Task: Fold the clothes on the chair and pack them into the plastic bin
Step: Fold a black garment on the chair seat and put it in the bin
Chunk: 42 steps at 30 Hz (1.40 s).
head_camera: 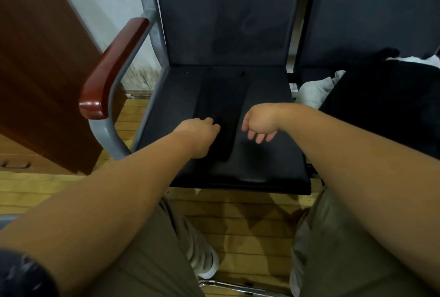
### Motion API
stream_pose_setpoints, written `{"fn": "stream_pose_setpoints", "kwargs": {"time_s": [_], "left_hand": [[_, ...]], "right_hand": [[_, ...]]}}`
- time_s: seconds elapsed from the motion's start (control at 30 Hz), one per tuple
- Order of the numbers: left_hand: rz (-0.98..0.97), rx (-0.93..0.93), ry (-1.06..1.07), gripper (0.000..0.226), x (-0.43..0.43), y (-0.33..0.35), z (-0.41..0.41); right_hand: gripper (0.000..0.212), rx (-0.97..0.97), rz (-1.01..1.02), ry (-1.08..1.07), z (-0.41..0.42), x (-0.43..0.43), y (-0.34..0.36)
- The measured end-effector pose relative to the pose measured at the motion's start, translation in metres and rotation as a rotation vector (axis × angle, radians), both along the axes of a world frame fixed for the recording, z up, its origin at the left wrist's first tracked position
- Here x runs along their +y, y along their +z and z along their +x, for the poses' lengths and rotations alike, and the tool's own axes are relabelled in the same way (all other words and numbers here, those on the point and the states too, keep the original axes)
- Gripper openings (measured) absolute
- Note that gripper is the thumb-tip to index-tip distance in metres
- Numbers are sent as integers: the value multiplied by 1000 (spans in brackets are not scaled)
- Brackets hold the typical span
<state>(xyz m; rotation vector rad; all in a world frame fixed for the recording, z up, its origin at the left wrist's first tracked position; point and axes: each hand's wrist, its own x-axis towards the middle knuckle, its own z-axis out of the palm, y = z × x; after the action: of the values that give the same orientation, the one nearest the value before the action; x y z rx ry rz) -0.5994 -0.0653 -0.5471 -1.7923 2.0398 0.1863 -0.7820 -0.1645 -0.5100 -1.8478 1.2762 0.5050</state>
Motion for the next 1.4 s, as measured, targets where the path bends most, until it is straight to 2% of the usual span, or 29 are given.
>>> {"fn": "stream_pose_setpoints", "kwargs": {"time_s": [0.07,0.17,0.3,0.43,0.5,0.57,0.67,0.8,0.87,0.93,1.0,1.1,1.27,1.4], "left_hand": [[-18,82,51,41,-7,1,3],[-69,321,203,34,-20,10,13],[-168,647,429,20,-34,26,18],[-182,851,540,18,-43,38,17],[-177,889,543,19,-45,42,15],[-172,888,533,19,-46,44,14],[-118,868,478,24,-45,45,16],[-60,726,317,53,-40,48,18],[-114,633,276,46,-39,48,20],[-156,613,276,25,-38,48,23],[-165,642,296,13,-35,53,25],[-101,697,316,9,-30,62,25],[92,1011,447,22,-19,77,18],[115,1077,474,22,-18,83,17]], "right_hand": [[40,6,-26,38,1,-3,2],[42,-10,-97,130,3,-5,4],[66,-83,-268,264,7,-10,15],[56,-112,-317,318,9,-17,15],[35,-199,-445,277,8,-23,10],[14,-305,-488,173,5,-29,8],[3,-380,-446,98,-1,-32,9],[6,-405,-436,52,-10,-34,12],[6,-433,-431,34,-15,-35,14],[5,-438,-416,35,-20,-35,17],[4,-416,-392,74,-25,-34,20],[6,-382,-336,142,-35,-32,31],[9,-417,-162,162,-50,-30,50],[14,-478,-87,122,-55,-35,53]]}}
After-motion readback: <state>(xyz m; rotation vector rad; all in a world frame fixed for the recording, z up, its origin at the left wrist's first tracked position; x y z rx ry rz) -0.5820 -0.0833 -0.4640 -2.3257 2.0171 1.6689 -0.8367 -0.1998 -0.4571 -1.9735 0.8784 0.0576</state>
